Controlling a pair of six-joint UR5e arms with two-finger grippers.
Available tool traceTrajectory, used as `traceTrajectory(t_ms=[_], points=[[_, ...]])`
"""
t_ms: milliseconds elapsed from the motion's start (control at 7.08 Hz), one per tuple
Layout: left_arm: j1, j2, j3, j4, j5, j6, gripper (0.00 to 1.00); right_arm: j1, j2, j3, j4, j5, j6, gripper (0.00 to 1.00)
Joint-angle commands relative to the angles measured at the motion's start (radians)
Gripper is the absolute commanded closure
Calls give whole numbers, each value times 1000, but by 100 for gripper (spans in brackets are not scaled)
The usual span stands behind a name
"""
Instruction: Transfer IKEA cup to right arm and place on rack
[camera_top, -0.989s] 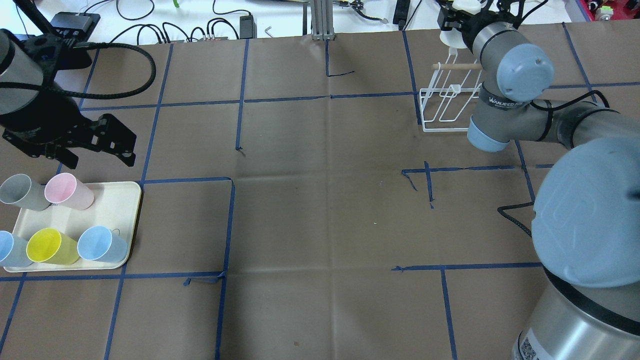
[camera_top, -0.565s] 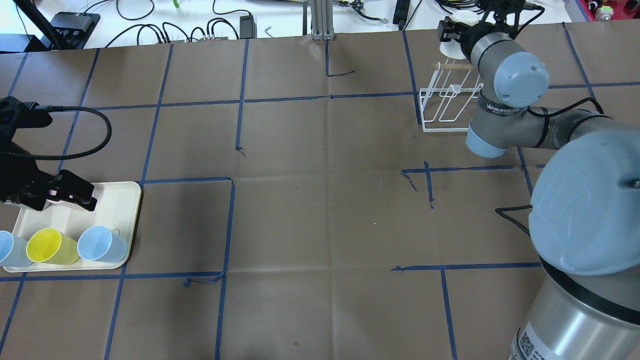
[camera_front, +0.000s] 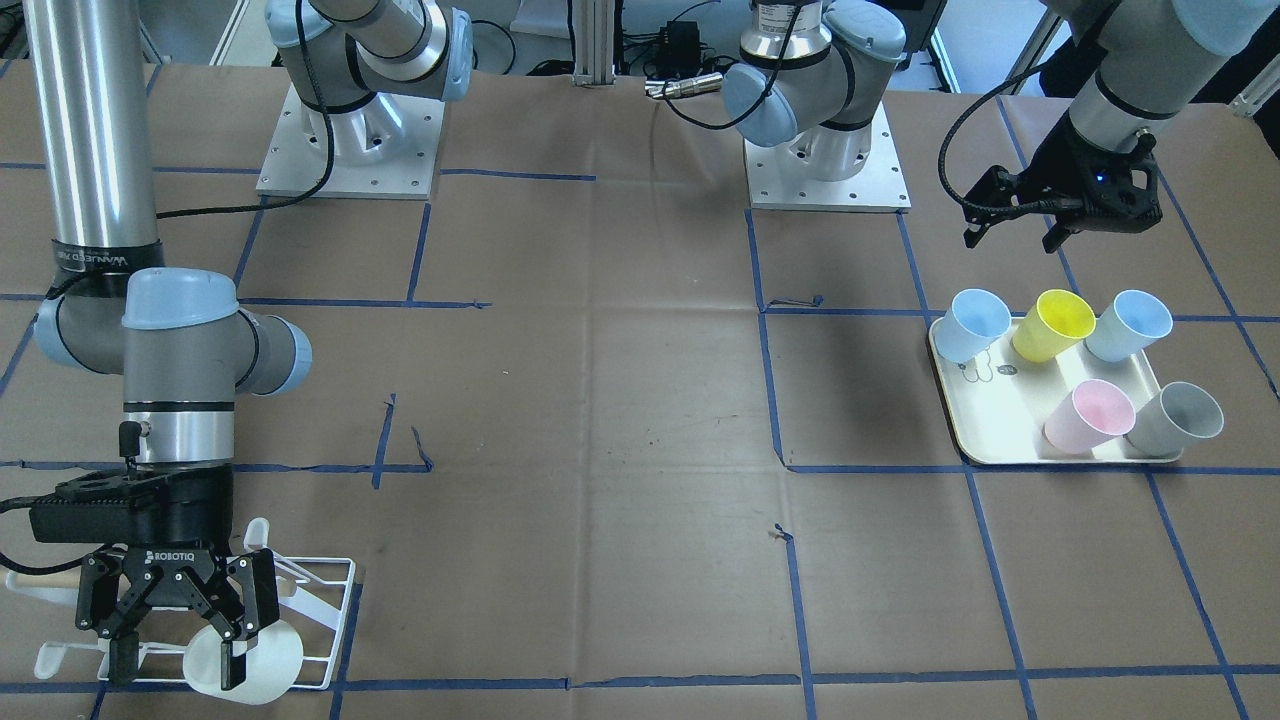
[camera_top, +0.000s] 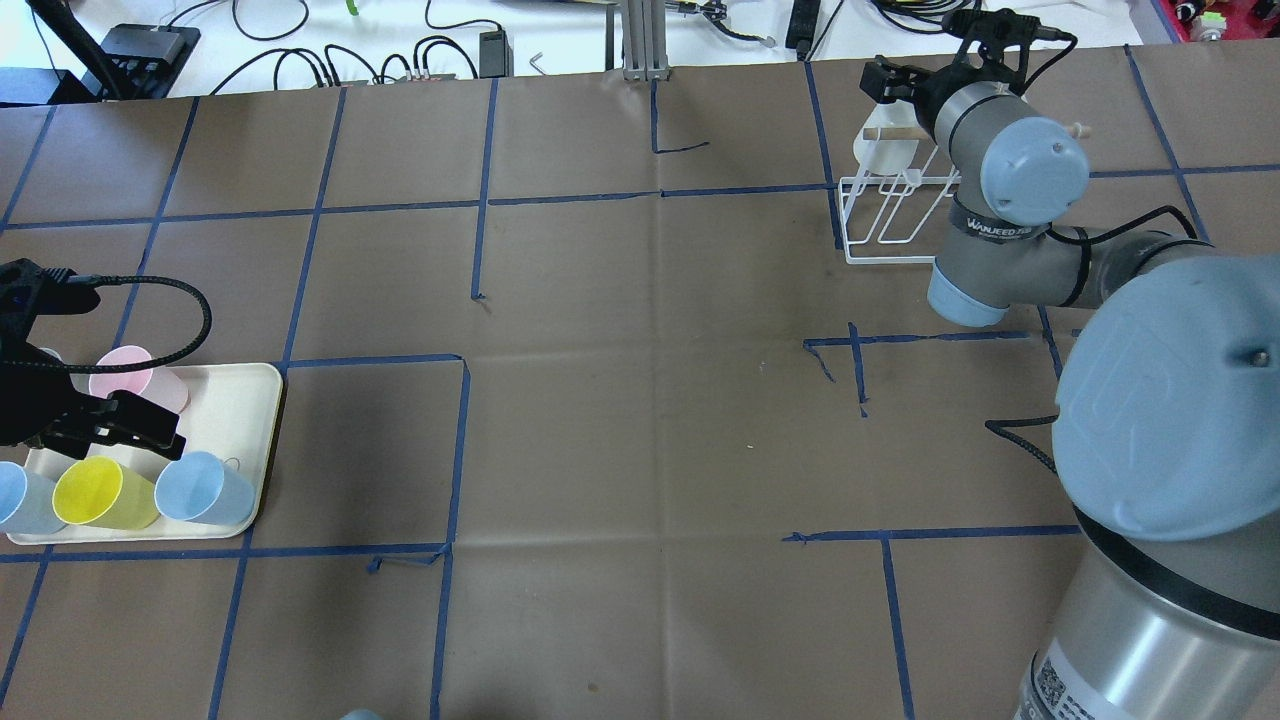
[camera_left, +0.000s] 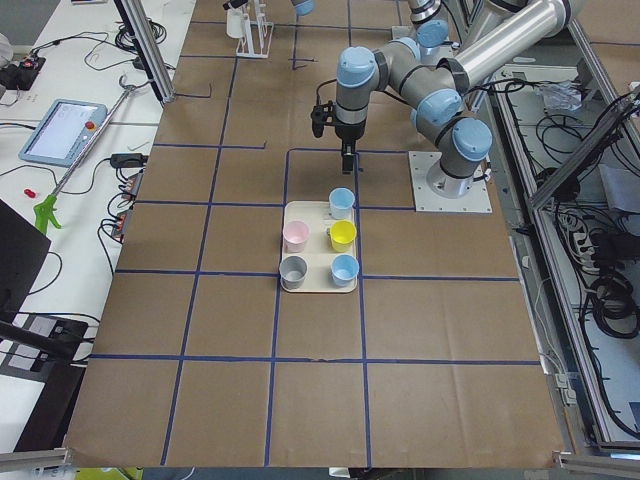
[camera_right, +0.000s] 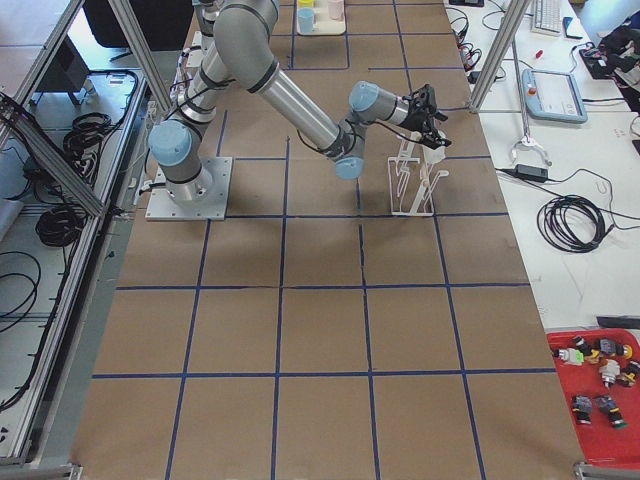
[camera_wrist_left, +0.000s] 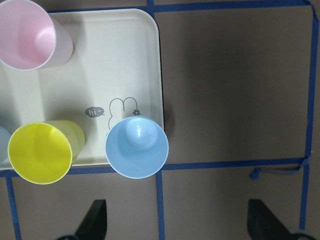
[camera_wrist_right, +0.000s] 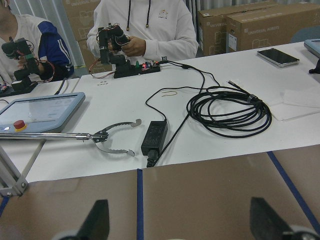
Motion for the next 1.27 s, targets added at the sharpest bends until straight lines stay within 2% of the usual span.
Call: traceTrajectory(t_ms=[0, 141, 424, 706, 847, 989, 1130], points=[[1, -77, -116, 237, -2, -5, 1, 2, -16, -4, 1, 2, -7, 0], [-1, -112, -160, 313, -4, -36, 1, 2, -46, -7, 1, 2, 4, 0], [-1, -154, -203, 366, -2, -54, 1, 22, -147, -4, 10, 5, 10, 0], [-1, -161, -218, 364, -2, -55, 1, 89, -235, 4, 128, 11, 34, 0], [-1, -181, -223, 366, 2, -55, 1, 114, -278, 17, 131, 12, 106, 0], [-1, -187, -220, 367, 8, -51, 3, 132, -330, 71, 130, 14, 225, 0], [-1, -183, -215, 366, 11, -47, 18, 155, -380, 127, 127, 16, 348, 0]])
